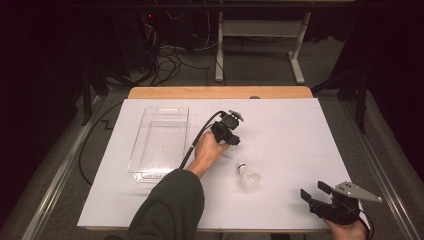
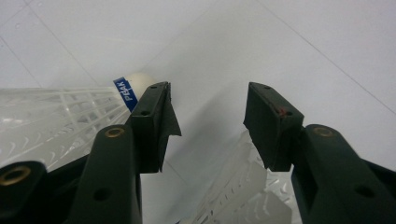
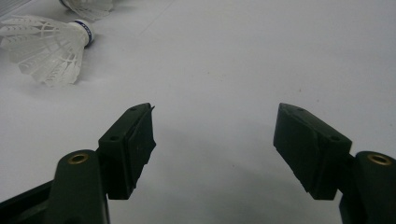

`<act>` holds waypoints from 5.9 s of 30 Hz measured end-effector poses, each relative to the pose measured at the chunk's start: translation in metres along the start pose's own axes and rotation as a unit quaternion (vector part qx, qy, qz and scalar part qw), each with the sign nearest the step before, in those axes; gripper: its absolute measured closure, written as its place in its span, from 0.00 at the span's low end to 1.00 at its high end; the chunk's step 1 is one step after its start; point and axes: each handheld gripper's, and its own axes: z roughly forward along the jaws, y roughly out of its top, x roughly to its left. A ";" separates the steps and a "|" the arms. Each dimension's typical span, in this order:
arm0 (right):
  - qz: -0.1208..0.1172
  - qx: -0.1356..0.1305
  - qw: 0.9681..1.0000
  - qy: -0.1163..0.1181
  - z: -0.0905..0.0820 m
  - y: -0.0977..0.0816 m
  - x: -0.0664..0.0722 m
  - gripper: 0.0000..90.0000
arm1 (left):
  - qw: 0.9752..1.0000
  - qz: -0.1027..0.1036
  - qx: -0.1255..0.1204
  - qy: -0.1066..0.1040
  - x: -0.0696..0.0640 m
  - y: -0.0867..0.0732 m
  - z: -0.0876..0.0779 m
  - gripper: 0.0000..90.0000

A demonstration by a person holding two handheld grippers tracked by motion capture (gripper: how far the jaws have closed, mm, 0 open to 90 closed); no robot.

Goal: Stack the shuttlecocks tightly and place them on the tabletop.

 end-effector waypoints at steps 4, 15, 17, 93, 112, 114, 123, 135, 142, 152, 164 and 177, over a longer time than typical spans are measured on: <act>-0.001 0.000 1.000 0.000 0.000 0.000 0.000 0.33 | 1.000 -0.001 -0.003 0.001 0.001 0.000 -0.001 0.57; 0.000 0.001 1.000 0.000 0.000 0.000 0.000 0.33 | 1.000 0.002 -0.006 -0.003 0.000 0.001 -0.002 0.54; 0.000 0.000 1.000 0.000 0.000 0.000 0.000 0.33 | 1.000 -0.001 -0.009 -0.005 0.000 0.001 -0.002 0.54; 0.000 -0.002 1.000 -0.001 -0.001 0.000 0.001 0.33 | 0.993 -0.026 -0.072 -0.085 -0.001 -0.044 -0.062 0.35; -0.002 -0.001 1.000 -0.001 0.000 0.000 0.001 0.33 | 0.993 -0.028 -0.073 -0.084 -0.003 -0.063 -0.066 0.35; -0.003 -0.001 1.000 -0.001 0.000 0.000 0.001 0.33 | 0.993 -0.029 -0.073 -0.085 -0.003 -0.065 -0.067 0.35; -0.001 -0.001 1.000 -0.002 0.000 0.000 0.001 0.33 | 0.993 -0.034 -0.073 -0.087 -0.004 -0.075 -0.067 0.36; -0.002 0.000 1.000 -0.002 0.000 0.000 0.002 0.33 | 0.994 -0.029 -0.068 -0.078 -0.010 -0.081 -0.067 0.37; -0.002 0.000 1.000 -0.002 0.000 0.000 0.002 0.33 | 0.994 -0.032 -0.069 -0.078 -0.012 -0.082 -0.069 0.37; -0.001 -0.001 1.000 -0.003 0.000 0.000 0.001 0.33 | 0.993 -0.031 -0.077 -0.080 -0.015 -0.086 -0.075 0.39; -0.001 -0.001 1.000 -0.003 0.000 0.000 0.001 0.33 | 0.993 -0.038 -0.072 -0.083 -0.018 -0.095 -0.079 0.41; -0.001 -0.001 1.000 -0.004 0.000 0.000 0.001 0.33 | 0.993 -0.043 -0.074 -0.083 -0.020 -0.108 -0.084 0.41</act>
